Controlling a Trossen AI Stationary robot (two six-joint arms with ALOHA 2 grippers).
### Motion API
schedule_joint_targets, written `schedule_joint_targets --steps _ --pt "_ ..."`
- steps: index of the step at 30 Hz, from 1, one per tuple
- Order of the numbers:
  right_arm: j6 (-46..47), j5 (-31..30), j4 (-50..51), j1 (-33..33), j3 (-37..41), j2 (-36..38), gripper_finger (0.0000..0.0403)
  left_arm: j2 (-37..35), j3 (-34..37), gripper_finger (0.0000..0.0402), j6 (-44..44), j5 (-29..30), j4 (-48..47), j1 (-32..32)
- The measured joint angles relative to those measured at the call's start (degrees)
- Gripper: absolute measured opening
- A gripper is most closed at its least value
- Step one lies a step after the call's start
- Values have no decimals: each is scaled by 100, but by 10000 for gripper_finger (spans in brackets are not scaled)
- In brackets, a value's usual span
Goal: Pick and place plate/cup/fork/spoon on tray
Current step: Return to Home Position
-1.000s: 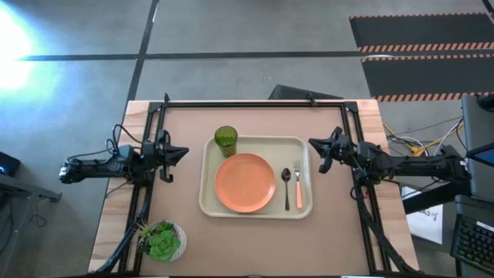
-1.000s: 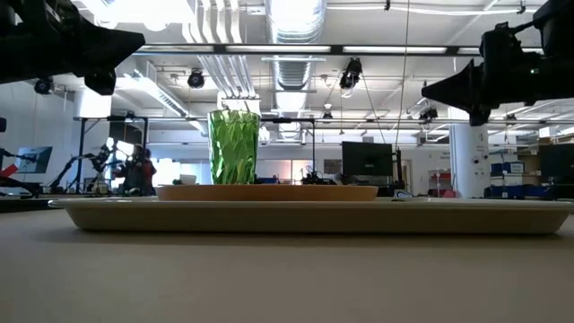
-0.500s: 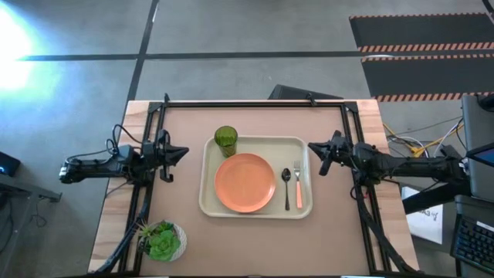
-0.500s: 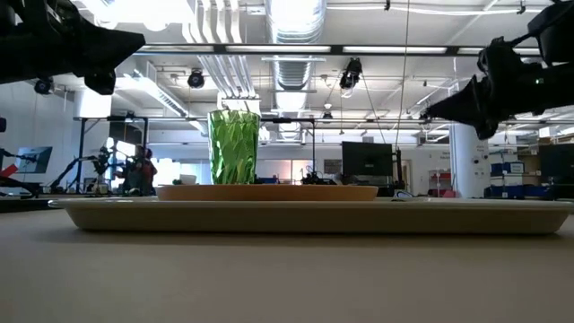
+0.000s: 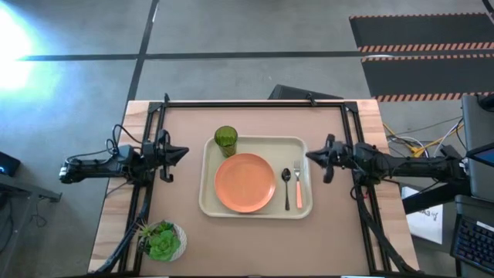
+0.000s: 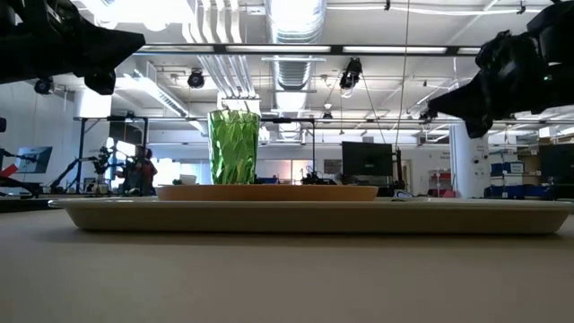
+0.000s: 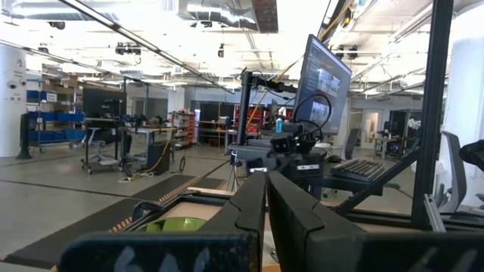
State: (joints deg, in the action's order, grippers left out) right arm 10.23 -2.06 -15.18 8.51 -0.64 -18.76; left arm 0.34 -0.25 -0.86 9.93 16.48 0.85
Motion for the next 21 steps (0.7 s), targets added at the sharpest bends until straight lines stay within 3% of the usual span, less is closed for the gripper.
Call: schedule_joint_targets --steps 2,4,8,13,21 --pt "-23 707 -2 0 0 0 9 0 0 0 0 0 -1 1" --pt "-20 994 94 -4 0 0 9 0 0 0 0 0 -1 1" --pt "63 664 601 -2 2 0 9 0 0 0 -2 0 -1 1" --pt "969 49 685 -1 2 -4 9 0 0 0 -18 0 -1 1" --pt "1043 103 -61 0 -7 1 9 0 0 0 -20 -1 -1 -1"
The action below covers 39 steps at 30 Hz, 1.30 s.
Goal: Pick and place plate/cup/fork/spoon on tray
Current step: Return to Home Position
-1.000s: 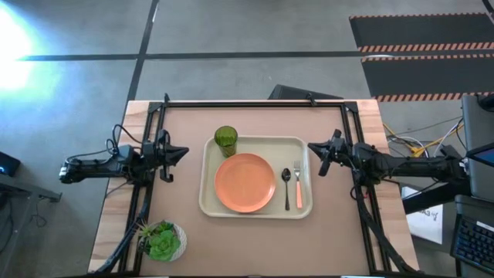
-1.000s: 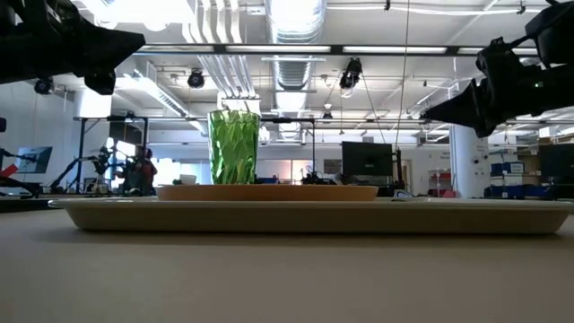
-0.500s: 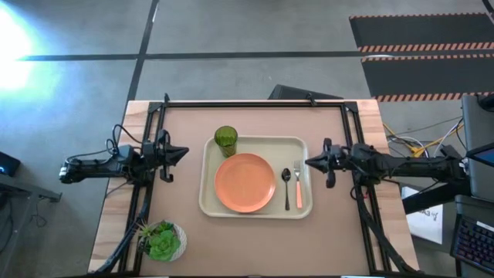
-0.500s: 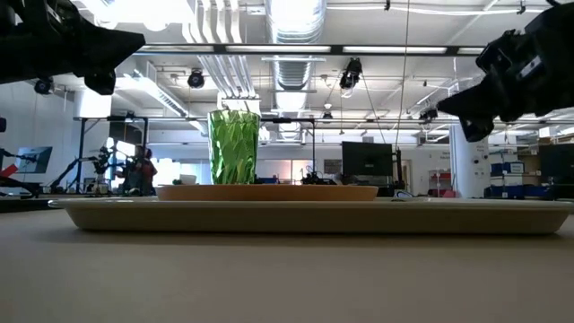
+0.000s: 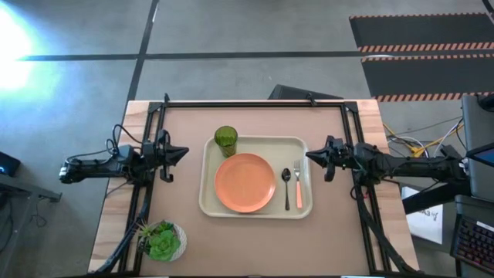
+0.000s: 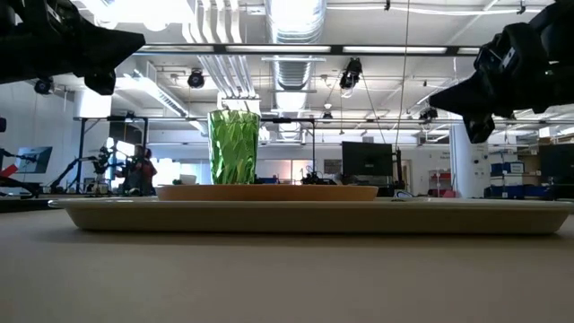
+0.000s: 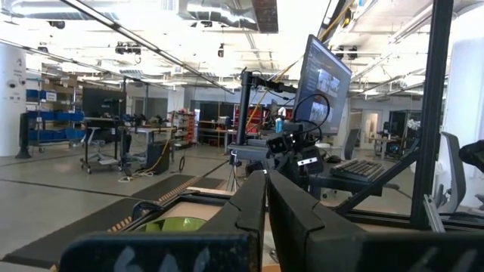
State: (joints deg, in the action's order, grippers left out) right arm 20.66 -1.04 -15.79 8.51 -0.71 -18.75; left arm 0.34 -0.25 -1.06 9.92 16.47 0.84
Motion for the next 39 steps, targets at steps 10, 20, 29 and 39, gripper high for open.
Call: schedule_joint_targets --steps 10,20,29,39 --pt "5 389 -86 -4 -72 -1 9 2 0 0 0 -1 0 0" --pt "-2054 875 -962 -90 -1 213 9 0 0 0 -1 -1 2 1" --pt "-2623 1056 59 -101 3 1187 9 2 1 0 -2 -1 2 0" --pt "-2503 1125 945 -101 7 1850 9 16 0 0 -4 -7 2 0"
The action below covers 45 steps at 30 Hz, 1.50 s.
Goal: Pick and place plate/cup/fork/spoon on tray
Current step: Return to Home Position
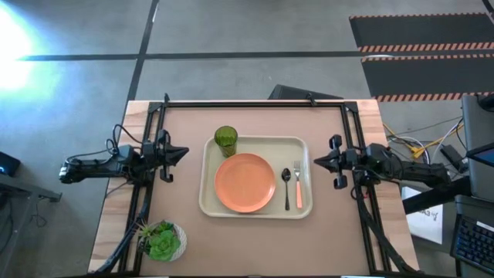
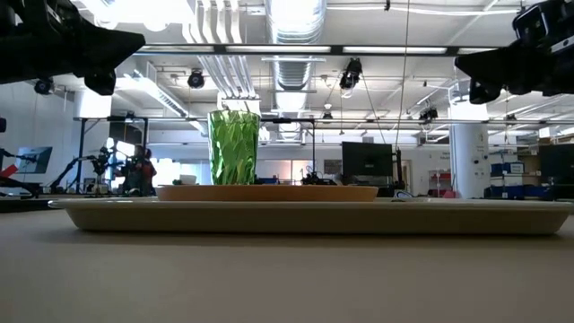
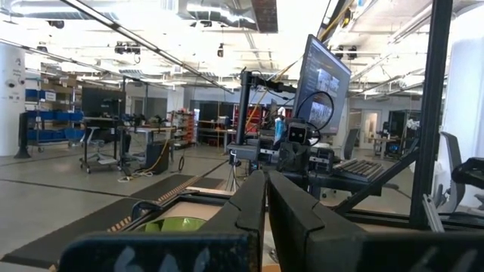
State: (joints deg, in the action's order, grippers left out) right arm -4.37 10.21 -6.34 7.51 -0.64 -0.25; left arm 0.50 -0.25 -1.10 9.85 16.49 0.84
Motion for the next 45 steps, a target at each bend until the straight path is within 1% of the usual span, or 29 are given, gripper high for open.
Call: schedule_joint_targets --steps 6,13,20,22,25,28,31,33,37,40,45 --pt "-9 29 202 0 1 14 9 61 2 0 -2 0 -11 0" --pt "-218 29 191 0 2 1 9 177 0 0 0 18 -356 0" --pt "-172 29 228 0 4 -114 9 368 0 0 -1 318 -443 2" --pt "-170 29 280 0 4 -134 9 403 0 0 -56 319 -652 0" --pt "-168 29 315 0 4 -132 9 438 0 0 -477 317 -1104 2" --pt "-168 29 308 0 6 -132 9 431 0 0 -866 16 -1384 2" --pt "-168 29 305 0 7 -132 9 392 0 0 -907 -476 -1435 2" --pt "-170 29 304 0 7 -132 9 319 0 0 -954 -676 -1506 -2" --pt "-170 29 305 0 7 -132 9 283 0 0 -887 -678 -1514 7" --pt "-168 29 307 0 7 -132 9 275 0 0 -738 -507 -1506 31" --pt "-166 29 309 0 7 -134 9 361 0 0 -694 -482 -1510 31"
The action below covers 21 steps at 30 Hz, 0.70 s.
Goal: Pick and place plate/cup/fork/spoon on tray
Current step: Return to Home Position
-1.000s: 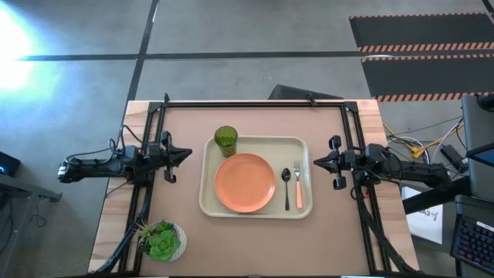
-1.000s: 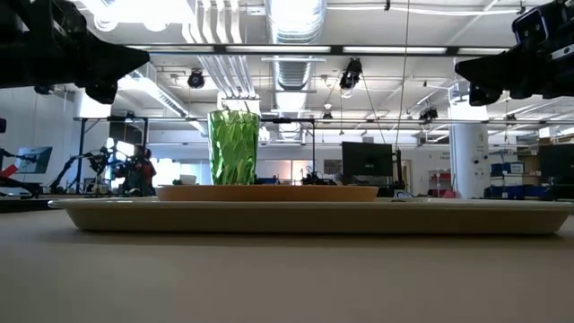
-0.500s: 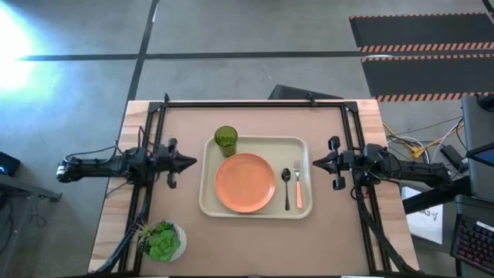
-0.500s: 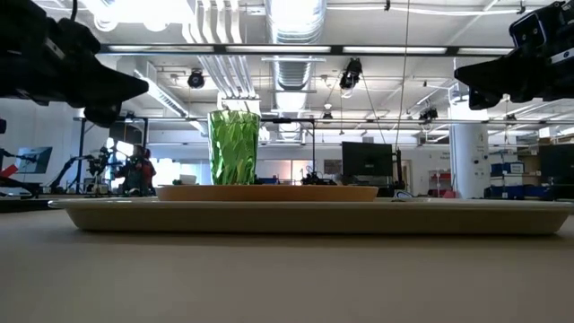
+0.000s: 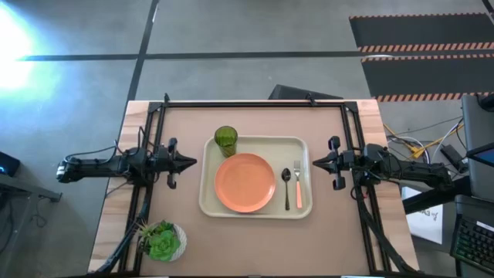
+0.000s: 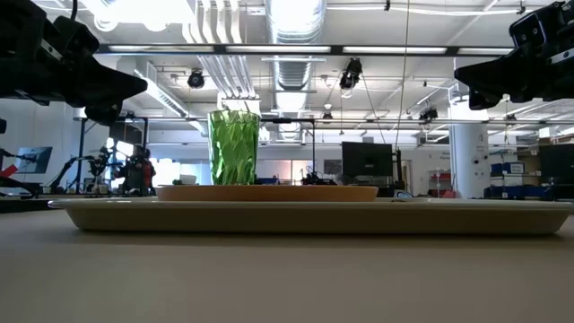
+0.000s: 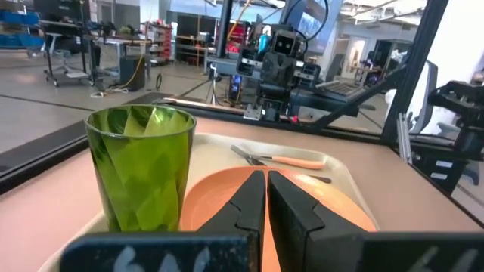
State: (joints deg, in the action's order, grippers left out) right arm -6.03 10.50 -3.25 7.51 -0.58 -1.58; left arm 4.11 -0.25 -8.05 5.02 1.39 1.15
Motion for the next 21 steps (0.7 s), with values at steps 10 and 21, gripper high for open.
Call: schedule_joint_targets --steps 10,21 --pt "1220 0 6 0 2 0 9 263 0 0 151 34 31 -2" --pt "286 -17 103 0 2 -76 9 271 0 0 141 63 34 -2"
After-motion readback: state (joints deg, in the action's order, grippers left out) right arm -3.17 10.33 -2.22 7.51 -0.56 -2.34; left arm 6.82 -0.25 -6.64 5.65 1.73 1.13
